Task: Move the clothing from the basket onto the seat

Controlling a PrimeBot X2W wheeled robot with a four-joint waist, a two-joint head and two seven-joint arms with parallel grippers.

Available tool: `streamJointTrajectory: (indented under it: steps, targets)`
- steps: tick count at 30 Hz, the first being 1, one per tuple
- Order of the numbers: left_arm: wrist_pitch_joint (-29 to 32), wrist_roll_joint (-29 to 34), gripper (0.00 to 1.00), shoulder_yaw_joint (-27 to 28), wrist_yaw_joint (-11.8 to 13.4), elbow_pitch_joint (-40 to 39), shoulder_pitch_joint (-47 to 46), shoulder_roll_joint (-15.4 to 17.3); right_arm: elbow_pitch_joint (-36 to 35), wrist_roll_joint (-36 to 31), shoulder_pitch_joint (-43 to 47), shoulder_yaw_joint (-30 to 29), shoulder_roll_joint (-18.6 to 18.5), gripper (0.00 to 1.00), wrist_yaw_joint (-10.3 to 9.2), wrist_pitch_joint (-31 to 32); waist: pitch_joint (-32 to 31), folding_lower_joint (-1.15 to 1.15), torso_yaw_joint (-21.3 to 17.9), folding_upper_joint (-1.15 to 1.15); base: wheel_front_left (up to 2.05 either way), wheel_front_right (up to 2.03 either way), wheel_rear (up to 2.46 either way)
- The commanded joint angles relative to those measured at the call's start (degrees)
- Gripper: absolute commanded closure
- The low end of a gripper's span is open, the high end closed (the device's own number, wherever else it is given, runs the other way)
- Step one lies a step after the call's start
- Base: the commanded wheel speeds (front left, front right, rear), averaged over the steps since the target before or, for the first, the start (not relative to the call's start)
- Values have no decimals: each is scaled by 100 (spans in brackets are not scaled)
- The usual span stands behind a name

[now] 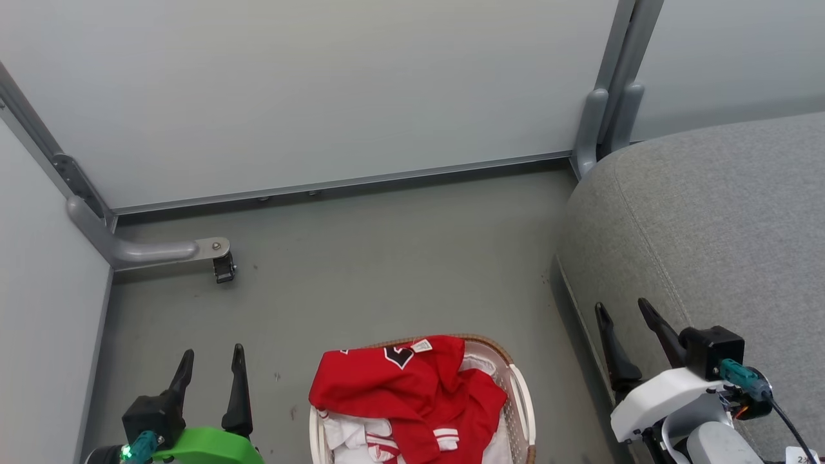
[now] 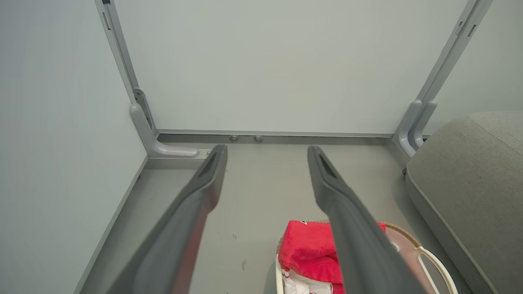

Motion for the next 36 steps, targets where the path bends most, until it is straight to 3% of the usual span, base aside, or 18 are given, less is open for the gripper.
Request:
streamJointTrajectory:
  steps: [1,15,24,36]
  targets:
    - [-44,104,0,4,-16,-25,82,2,-3,-121,55,-14,-7,0,0,-66,-7,0,-2,0,0,0,0]
    - [-197,407,0,-70,52,41,184,-1,34,-619,158,-19,24,0,0,-201,-14,0,-19,0,0,0,0]
    - [-172,259,0,-195,63,118,103,-2,19,-552,58,3,16,0,0,-199,118,0,-41,0,0,0,0]
    - [-171,199,0,-682,94,341,-599,1,-313,-473,-523,135,-87,0,-1,-198,1189,0,-263,0,0,0,0]
